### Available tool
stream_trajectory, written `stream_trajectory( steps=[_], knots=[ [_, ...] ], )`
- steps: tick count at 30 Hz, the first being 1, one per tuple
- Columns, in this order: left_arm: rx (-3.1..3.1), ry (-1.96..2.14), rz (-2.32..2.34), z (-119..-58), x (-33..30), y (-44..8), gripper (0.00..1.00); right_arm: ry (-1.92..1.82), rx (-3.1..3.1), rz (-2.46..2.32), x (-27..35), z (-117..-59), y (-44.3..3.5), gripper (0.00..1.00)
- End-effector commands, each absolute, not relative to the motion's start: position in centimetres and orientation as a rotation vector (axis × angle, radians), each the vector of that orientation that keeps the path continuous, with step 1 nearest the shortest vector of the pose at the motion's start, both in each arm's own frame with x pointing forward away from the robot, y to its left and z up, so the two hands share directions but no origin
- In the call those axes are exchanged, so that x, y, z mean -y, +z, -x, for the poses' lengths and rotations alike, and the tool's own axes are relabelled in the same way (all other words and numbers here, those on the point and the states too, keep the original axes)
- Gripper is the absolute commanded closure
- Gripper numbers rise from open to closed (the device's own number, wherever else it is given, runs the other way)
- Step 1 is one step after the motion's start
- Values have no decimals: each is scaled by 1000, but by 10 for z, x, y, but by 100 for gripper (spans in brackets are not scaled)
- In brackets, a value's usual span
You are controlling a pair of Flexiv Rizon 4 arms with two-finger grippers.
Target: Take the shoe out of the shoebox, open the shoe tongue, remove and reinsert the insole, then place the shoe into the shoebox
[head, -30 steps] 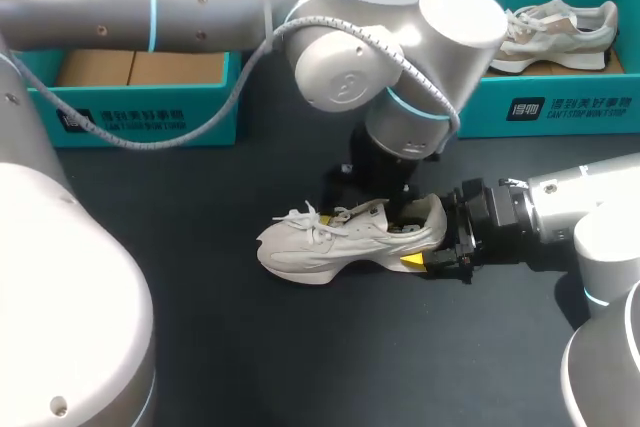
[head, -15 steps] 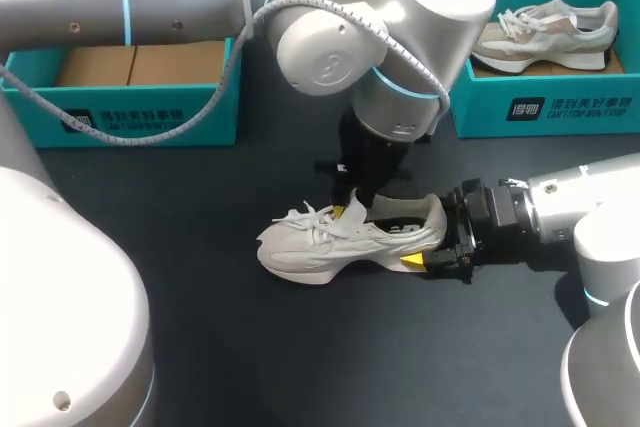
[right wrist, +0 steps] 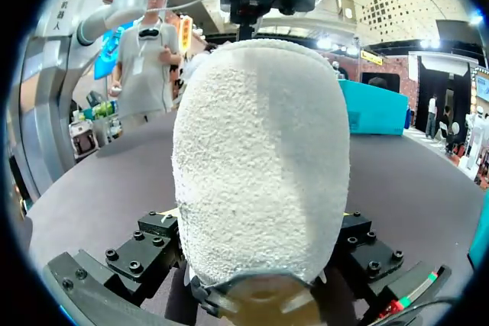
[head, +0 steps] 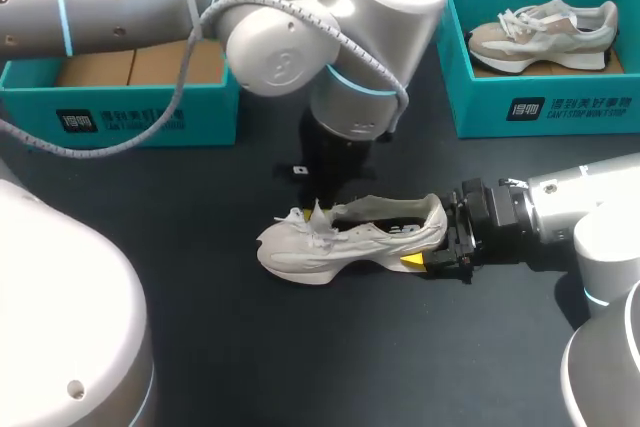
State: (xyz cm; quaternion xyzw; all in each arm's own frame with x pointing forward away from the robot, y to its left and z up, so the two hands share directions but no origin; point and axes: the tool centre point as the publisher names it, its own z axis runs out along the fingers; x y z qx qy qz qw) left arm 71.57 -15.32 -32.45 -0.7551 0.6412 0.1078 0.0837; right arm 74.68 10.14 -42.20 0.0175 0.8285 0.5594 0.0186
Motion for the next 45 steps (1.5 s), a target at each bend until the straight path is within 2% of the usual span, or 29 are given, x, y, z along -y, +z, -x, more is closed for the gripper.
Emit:
stream_trajectory(
  steps=[1, 13, 15, 17, 18, 20, 21, 22, 23, 34, 45],
  knots=[
    [-1704, 268, 2403, -706, 136, -335, 100, 1734, -2572, -56, -104, -748, -431, 100],
    [-1606, 332, 2453, -709, 109, -376, 99, 1734, -2572, -56, -104, -748, -431, 100],
    [-1606, 331, 2467, -708, 107, -377, 87, 1734, -2572, -56, -104, -748, -431, 100],
    [-1598, 325, 2482, -708, 104, -379, 79, 1734, -2572, -56, -104, -748, -431, 100],
    [-1585, 323, 2492, -708, 103, -380, 70, 1734, -2572, -56, -104, -748, -431, 100],
    [-1574, 331, 2519, -708, 98, -379, 45, 1734, -2572, -56, -104, -748, -431, 100],
    [-1568, 330, 2527, -708, 95, -378, 16, 1734, -2572, -56, -104, -748, -431, 100],
    [-1565, 331, 2531, -708, 93, -377, 3, 1734, -2572, -56, -104, -748, -431, 100],
    [-1559, 337, 2543, -708, 90, -375, 0, 1734, -2572, -56, -104, -748, -431, 100],
    [-1611, 282, 2557, -703, 72, -341, 0, 1734, -2572, -56, -104, -748, -431, 100],
    [-1902, 144, 2388, -712, 86, -292, 0, 1734, -2572, -56, -104, -748, -431, 100]
  ],
)
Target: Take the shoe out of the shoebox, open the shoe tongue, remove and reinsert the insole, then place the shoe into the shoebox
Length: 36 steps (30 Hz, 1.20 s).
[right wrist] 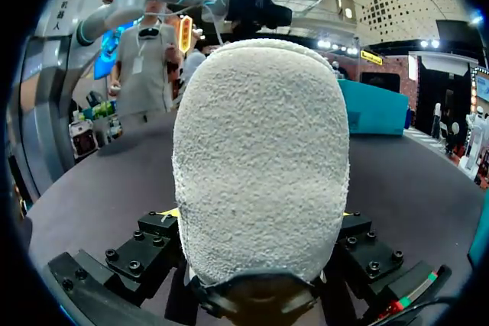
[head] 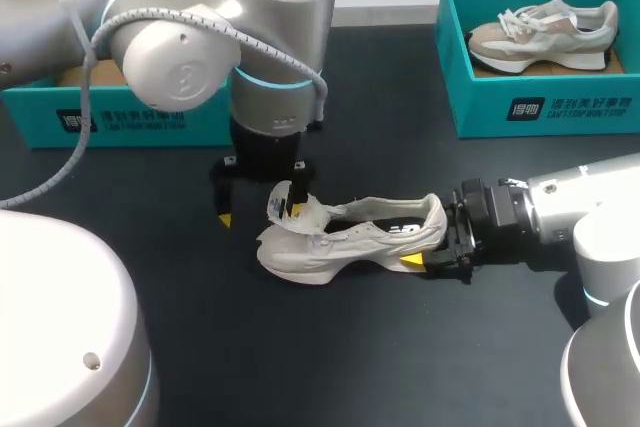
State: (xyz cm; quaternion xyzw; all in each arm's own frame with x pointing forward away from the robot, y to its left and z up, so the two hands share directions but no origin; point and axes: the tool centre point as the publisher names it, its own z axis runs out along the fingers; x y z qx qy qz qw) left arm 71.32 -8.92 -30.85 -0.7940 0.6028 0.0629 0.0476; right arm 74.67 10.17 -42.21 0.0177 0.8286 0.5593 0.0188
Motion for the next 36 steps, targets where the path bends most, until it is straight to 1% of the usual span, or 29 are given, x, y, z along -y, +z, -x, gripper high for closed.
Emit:
stream_trajectory(
  steps=[1, 5, 9, 12, 16, 19, 22, 29, 30, 31, 32, 33, 34, 36],
  knots=[
    [-1913, 113, 2369, -713, 88, -290, 0, 1734, -2572, -56, -104, -748, -431, 100],
    [-2115, 74, 2244, -718, 94, -274, 0, 1734, -2572, -56, -104, -748, -431, 100],
    [-2417, 8, 1963, -719, 98, -249, 0, 1734, -2572, -56, -104, -748, -431, 100],
    [-2659, -8, 1664, -722, 100, -231, 0, 1734, -2572, -56, -104, -748, -431, 100],
    [-2954, -8, 1155, -727, 104, -207, 0, 1734, -2572, -56, -104, -748, -431, 100],
    [-3101, 19, 744, -734, 109, -195, 0, 1734, -2572, -56, -104, -748, -431, 100],
    [-3174, -6, 432, -737, 119, -189, 0, 1734, -2572, -56, -104, -748, -431, 100],
    [-3334, -70, -67, -730, 144, -179, 0, 1734, -2572, -56, -104, -748, -431, 100],
    [-3347, -88, -156, -727, 146, -176, 23, 1734, -2572, -56, -104, -748, -431, 100],
    [-3347, -97, -189, -726, 147, -174, 41, 1734, -2572, -56, -104, -748, -431, 100],
    [-3351, -108, -232, -725, 149, -172, 53, 1734, -2572, -56, -104, -748, -431, 100],
    [-3364, -122, -291, -724, 151, -170, 87, 1734, -2572, -56, -104, -748, -431, 100],
    [-3371, -128, -323, -724, 151, -168, 100, 1734, -2572, -56, -104, -748, -431, 100],
    [-3369, -132, -361, -724, 153, -166, 100, 1734, -2572, -56, -104, -748, -431, 100]
  ],
)
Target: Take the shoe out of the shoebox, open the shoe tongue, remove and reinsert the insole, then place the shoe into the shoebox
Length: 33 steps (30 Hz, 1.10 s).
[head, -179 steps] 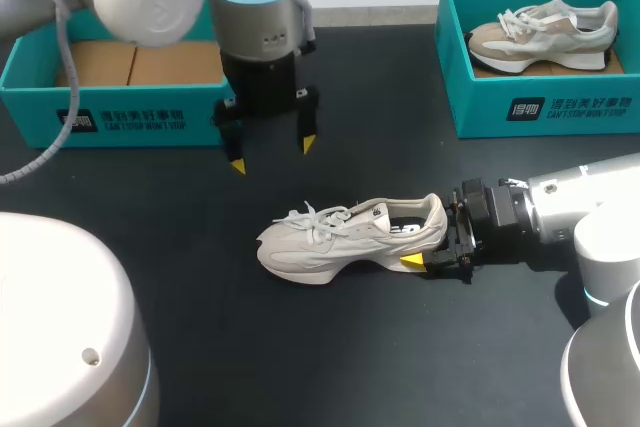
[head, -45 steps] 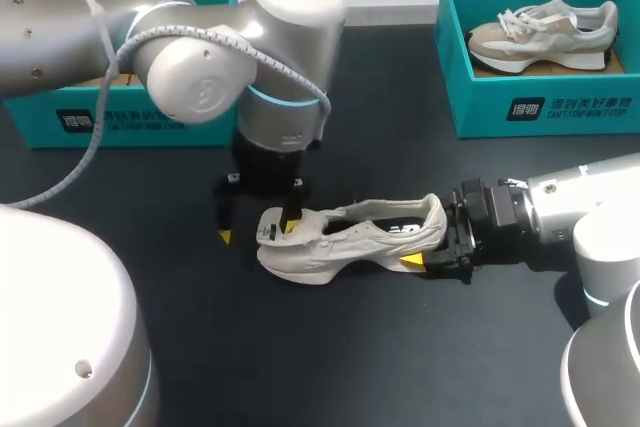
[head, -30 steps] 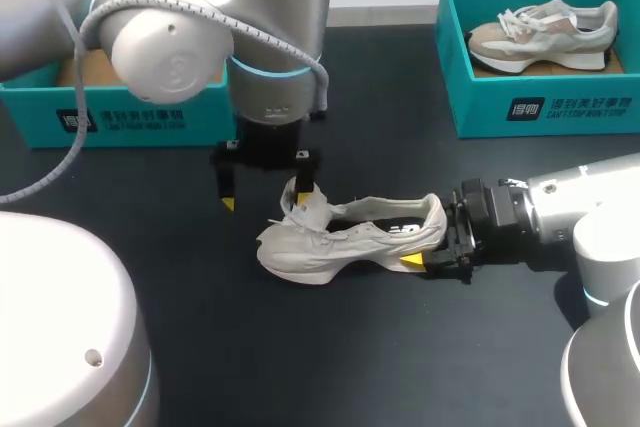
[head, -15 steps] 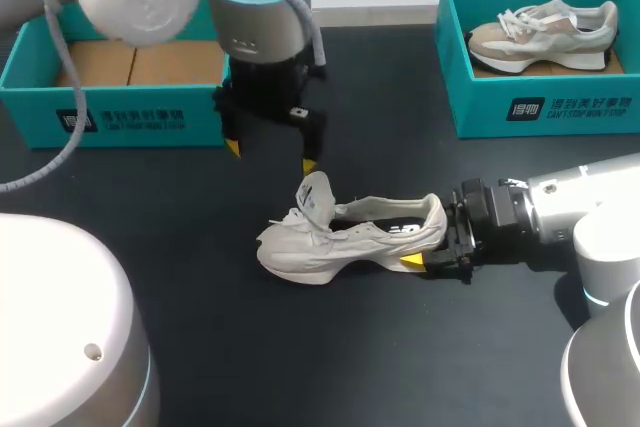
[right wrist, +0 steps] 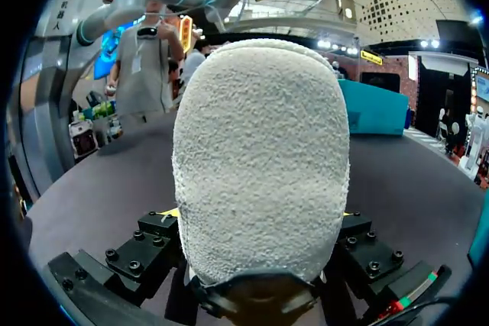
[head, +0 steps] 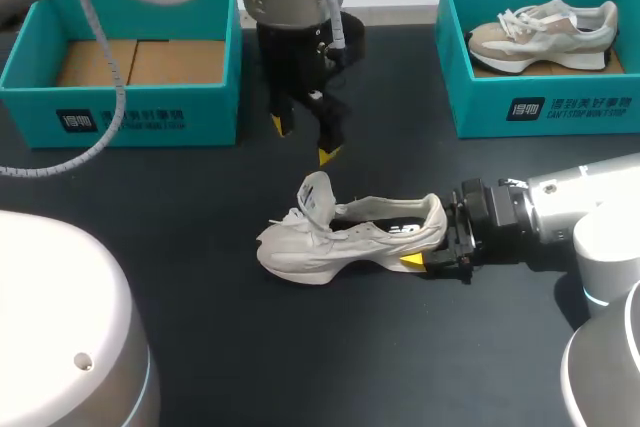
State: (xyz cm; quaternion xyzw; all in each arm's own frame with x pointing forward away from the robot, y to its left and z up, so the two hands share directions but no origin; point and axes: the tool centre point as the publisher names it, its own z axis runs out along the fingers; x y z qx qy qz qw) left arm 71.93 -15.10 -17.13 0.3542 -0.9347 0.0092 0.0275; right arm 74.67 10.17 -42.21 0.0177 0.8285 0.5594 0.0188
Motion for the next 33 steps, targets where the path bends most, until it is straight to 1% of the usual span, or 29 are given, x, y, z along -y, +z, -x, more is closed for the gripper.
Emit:
stream_trajectory(
  steps=[1, 25, 27, 33],
  knots=[
    [2881, 117, 308, -724, 154, -166, 100, 1734, -2572, -56, -104, -748, -431, 100],
    [2871, 106, 322, -723, 155, -167, 100, 1734, -2572, -56, -104, -748, -431, 100],
    [2841, 149, 308, -721, 160, -175, 100, 1734, -2572, -56, -104, -748, -431, 100],
    [2807, 115, 224, -713, 177, -197, 100, 1734, -2572, -56, -104, -748, -431, 100]
  ],
)
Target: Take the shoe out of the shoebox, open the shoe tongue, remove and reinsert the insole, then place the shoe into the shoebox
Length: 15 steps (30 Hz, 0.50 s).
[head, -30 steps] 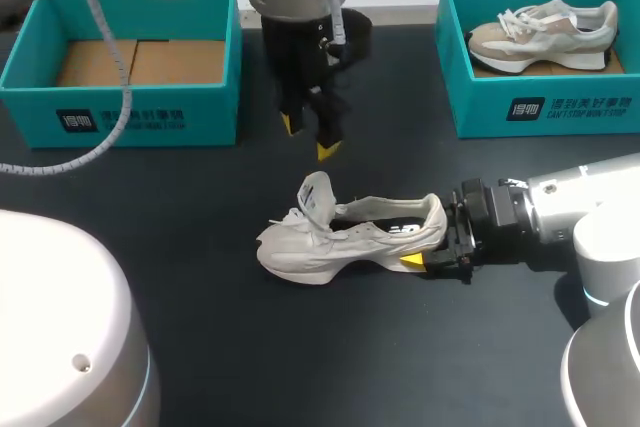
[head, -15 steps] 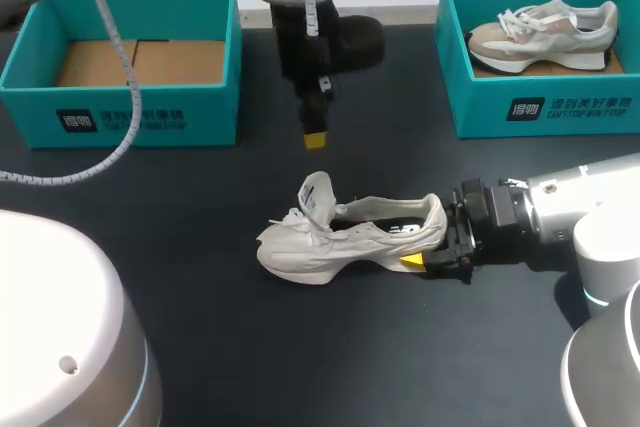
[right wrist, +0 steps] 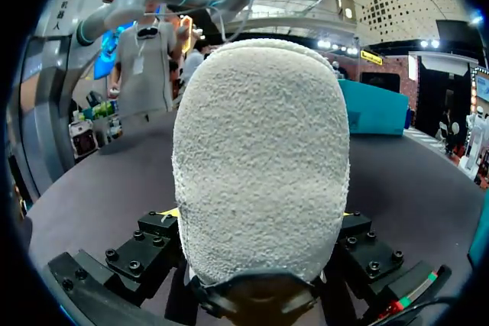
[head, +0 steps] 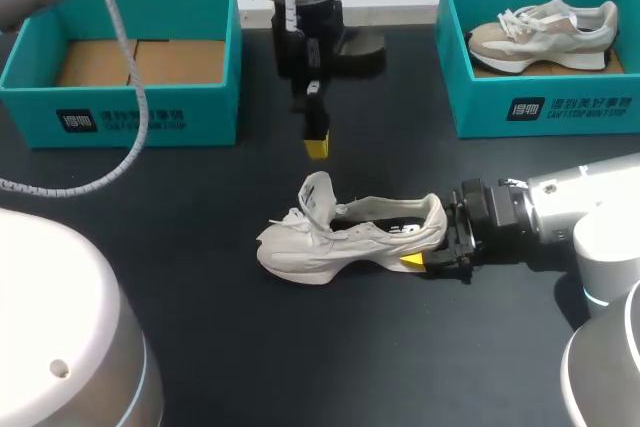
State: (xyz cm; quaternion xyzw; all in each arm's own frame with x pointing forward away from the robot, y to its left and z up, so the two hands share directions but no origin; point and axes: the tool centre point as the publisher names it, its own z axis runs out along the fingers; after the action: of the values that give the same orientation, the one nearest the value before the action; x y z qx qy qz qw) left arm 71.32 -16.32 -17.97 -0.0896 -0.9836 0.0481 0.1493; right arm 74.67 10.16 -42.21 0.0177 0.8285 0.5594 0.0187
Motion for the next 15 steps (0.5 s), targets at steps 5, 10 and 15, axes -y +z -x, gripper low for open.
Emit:
stream_trajectory(
  steps=[5, 10, 15],
  knots=[
    [2845, 128, 172, -706, 191, -210, 100, 1734, -2572, -56, -104, -748, -431, 100],
    [2840, 164, 144, -706, 198, -227, 100, 1734, -2572, -56, -104, -748, -431, 100],
    [2845, 169, 111, -712, 202, -247, 100, 1734, -2572, -56, -104, -748, -431, 100]
  ],
)
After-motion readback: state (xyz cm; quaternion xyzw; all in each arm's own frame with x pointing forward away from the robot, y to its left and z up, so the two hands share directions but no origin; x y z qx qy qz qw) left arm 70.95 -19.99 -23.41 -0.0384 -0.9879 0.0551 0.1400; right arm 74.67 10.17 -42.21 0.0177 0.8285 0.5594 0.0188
